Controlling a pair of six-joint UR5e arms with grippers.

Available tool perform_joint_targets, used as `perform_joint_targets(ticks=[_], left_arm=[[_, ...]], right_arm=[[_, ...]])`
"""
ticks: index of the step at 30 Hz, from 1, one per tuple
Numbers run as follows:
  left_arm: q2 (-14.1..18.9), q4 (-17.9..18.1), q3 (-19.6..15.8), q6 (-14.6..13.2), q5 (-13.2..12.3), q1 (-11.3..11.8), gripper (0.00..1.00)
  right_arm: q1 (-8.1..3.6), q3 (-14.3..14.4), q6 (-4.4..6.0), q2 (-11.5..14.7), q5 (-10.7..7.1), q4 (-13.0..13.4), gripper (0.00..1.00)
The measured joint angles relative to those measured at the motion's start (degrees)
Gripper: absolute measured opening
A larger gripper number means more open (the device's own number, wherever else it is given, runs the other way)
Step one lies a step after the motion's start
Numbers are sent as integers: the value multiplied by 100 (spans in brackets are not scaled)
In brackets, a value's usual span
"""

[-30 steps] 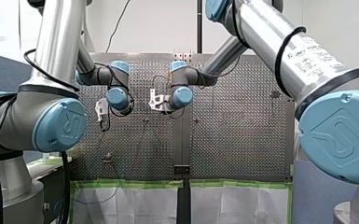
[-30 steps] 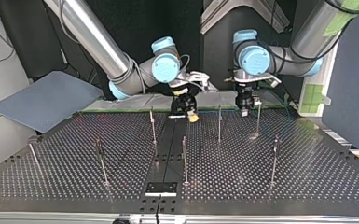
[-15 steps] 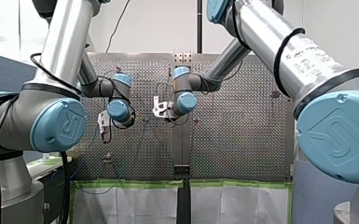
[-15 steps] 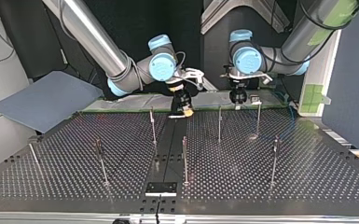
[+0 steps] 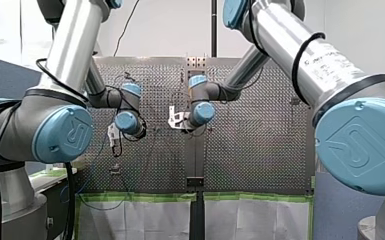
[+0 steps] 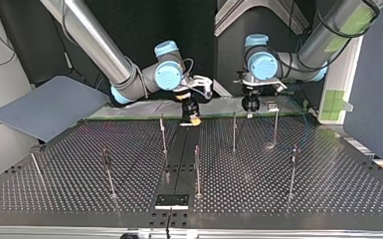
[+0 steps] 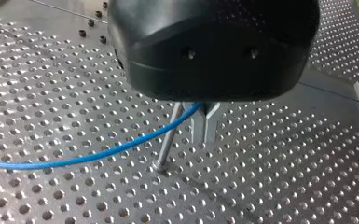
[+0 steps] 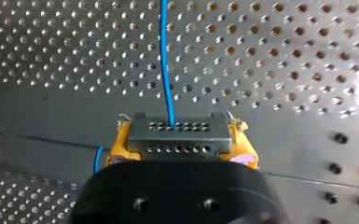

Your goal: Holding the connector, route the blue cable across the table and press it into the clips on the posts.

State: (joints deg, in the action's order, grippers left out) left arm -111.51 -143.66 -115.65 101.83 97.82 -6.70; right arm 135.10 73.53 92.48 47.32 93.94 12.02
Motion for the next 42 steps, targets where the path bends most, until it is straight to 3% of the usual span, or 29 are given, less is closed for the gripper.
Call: perform_joint_targets(ticks=[9,19,33,35,37,38,39,40,41,42], left_arm=[[-90,101,176,90,-102,93,0],[-431,203,571,201,-204,201,0],[-461,241,901,341,-438,441,0],[-462,241,901,343,-453,456,4],[-462,243,900,358,-483,462,25],[-462,244,899,369,-499,462,25],[-462,245,899,381,-517,459,35],[-461,242,899,394,-542,452,50],[-459,237,899,402,-556,446,50],[-457,229,899,407,-567,439,61]], right_arm=[[-140,-7,0,-53,-21,106,0],[-229,-43,11,-57,-68,245,0],[-435,-133,34,-52,-128,371,0],[-450,-133,26,-52,-129,372,0],[-458,-134,19,-51,-129,372,0],[-464,-134,15,-52,-129,372,0],[-468,-136,13,-52,-128,372,0],[-472,-137,11,-51,-129,372,0],[-475,-137,11,-51,-129,372,0],[-477,-138,10,-52,-129,372,0]])
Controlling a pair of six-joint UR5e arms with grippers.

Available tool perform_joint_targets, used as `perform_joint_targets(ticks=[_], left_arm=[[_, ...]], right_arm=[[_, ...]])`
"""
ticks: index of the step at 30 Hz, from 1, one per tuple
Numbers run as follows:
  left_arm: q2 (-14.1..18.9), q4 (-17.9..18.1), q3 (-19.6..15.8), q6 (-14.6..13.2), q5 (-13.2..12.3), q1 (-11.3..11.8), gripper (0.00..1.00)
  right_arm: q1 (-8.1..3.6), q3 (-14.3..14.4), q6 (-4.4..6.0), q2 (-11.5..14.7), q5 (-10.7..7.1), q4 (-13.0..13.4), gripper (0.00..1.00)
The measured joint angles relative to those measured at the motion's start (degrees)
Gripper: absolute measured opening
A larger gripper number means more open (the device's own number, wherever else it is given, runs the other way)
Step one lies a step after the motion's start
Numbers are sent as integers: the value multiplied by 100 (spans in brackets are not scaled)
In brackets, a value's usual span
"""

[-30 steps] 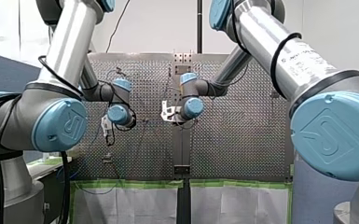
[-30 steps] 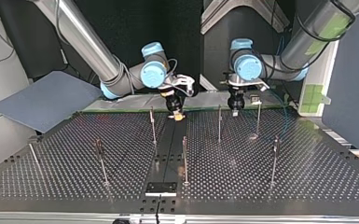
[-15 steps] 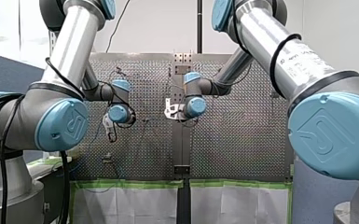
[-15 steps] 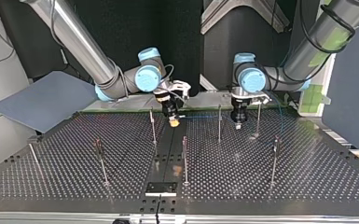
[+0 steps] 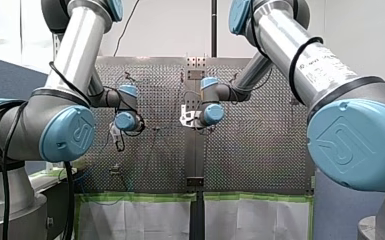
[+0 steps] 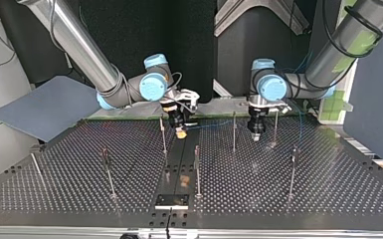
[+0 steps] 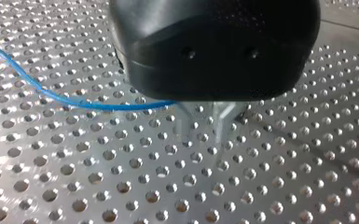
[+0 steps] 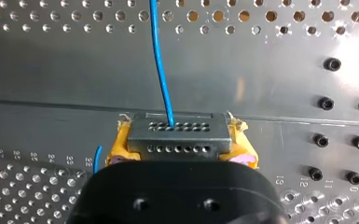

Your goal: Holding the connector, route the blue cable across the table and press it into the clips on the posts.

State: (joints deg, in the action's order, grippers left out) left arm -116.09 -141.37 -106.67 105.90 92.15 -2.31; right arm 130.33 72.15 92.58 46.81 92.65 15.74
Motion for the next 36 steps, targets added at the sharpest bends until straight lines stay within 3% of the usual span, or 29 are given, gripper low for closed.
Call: perform_joint_targets(ticks=[1,2,4,15,24,28,36], left_arm=[[-1,-18,0,4,-8,-8,72],[-2,-37,0,6,-11,-13,72],[-1,-100,-1,2,-12,-21,100],[9,-538,-1,-74,9,-50,100],[70,-1031,-64,-480,338,-206,100],[275,-1232,-251,-515,379,-273,100],[764,-1290,-588,-440,375,-407,100]], right_arm=[[-1,1,-1,-1,0,0,0],[-2,2,-2,-1,0,0,0],[-2,2,-5,-1,0,0,0],[19,3,-10,0,-17,-9,0],[66,4,-51,0,-18,-5,0],[73,5,-60,0,-20,-7,0],[93,5,-63,0,-38,-18,0]])
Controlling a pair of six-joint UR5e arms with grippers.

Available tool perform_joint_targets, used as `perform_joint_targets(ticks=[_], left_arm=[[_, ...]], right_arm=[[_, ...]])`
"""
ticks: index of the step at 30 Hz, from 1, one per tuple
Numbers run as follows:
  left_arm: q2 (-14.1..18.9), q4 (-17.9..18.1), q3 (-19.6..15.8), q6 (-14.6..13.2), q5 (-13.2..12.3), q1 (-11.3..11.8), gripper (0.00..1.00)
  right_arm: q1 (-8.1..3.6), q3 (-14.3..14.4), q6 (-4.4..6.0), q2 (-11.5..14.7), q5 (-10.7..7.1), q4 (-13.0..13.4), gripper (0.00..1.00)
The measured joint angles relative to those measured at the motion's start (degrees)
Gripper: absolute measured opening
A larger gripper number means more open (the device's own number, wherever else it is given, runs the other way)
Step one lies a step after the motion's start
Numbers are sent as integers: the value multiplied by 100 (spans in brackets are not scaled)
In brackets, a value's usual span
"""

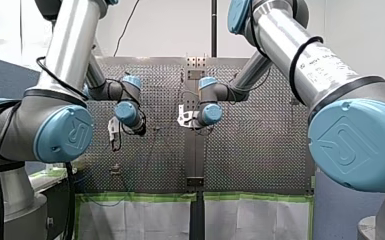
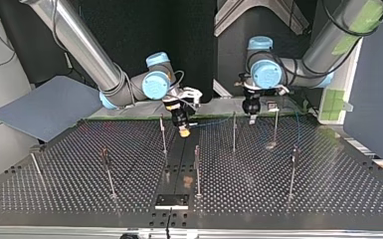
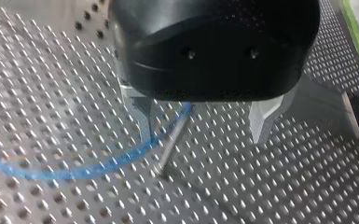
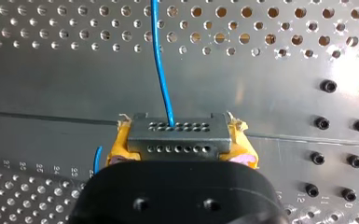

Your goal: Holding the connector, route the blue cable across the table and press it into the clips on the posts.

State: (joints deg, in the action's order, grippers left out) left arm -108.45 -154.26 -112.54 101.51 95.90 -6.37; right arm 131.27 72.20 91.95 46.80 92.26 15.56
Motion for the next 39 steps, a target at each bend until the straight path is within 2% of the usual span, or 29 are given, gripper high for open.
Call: perform_joint_targets(ticks=[5,16,21,28,39], left_arm=[[270,81,-196,113,-94,-99,100],[541,89,-401,218,-183,-390,100],[568,228,-428,350,-258,-551,100],[376,505,-322,549,-274,-781,100],[-264,600,205,718,42,-1001,100]], right_arm=[[10,-2,0,0,-12,-22,0],[-29,-5,0,5,-14,-34,0],[-38,-7,0,8,-14,-32,0],[-43,-12,20,9,-14,-34,0],[-44,-17,36,10,-14,-35,0]])
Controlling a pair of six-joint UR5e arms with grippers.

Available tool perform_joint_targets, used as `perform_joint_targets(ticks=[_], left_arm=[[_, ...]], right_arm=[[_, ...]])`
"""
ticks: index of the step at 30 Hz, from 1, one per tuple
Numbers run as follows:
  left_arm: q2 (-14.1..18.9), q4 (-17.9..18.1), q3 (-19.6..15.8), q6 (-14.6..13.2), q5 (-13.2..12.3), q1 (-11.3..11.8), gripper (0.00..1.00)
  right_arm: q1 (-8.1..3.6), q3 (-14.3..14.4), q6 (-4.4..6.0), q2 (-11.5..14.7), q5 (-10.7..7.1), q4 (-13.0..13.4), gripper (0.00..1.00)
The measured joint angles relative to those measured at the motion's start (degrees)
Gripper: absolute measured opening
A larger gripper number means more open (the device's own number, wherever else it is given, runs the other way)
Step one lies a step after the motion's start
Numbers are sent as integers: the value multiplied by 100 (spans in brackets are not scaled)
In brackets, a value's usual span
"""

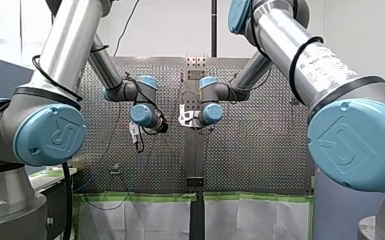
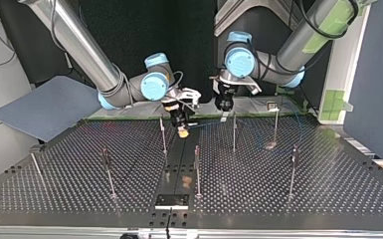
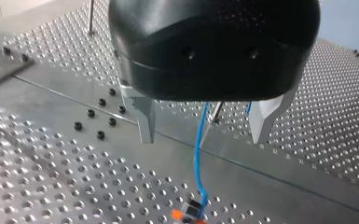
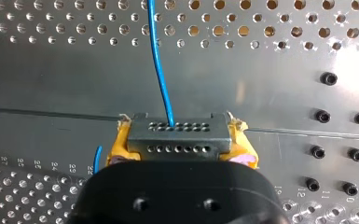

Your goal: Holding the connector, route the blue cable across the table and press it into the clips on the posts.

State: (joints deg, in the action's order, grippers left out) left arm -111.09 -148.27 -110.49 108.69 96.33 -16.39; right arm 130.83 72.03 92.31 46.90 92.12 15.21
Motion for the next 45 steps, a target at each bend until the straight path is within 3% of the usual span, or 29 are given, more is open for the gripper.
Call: perform_joint_targets(ticks=[13,23,29,31,32,33,34,35,37,38,39,40,45], left_arm=[[-590,227,598,104,463,-146,100],[-819,240,826,119,479,-156,100],[-967,211,959,125,622,-132,100],[-975,178,977,123,682,-136,85],[-976,160,980,120,713,-142,85],[-976,143,983,116,744,-147,65],[-977,123,985,107,784,-155,53],[-977,111,985,100,810,-160,53],[-977,92,986,90,863,-168,15],[-977,87,986,86,885,-172,15],[-978,84,986,84,907,-175,4],[-978,81,987,84,935,-179,0],[-978,80,987,97,987,-185,0]], right_arm=[[-7,0,8,0,0,2,0],[-48,0,12,0,8,14,0],[-65,-1,16,0,9,17,0],[-67,-1,16,0,5,17,0],[-70,-2,16,0,-1,18,0],[-73,-2,17,0,-7,18,0],[-75,-2,17,0,-13,18,0],[-76,-2,17,0,-18,18,0],[-77,-2,17,0,-22,18,0],[-77,-3,17,0,-24,17,0],[-78,-2,17,0,-24,16,0],[-78,-2,17,0,-25,14,0],[-79,-1,14,1,-31,8,0]])
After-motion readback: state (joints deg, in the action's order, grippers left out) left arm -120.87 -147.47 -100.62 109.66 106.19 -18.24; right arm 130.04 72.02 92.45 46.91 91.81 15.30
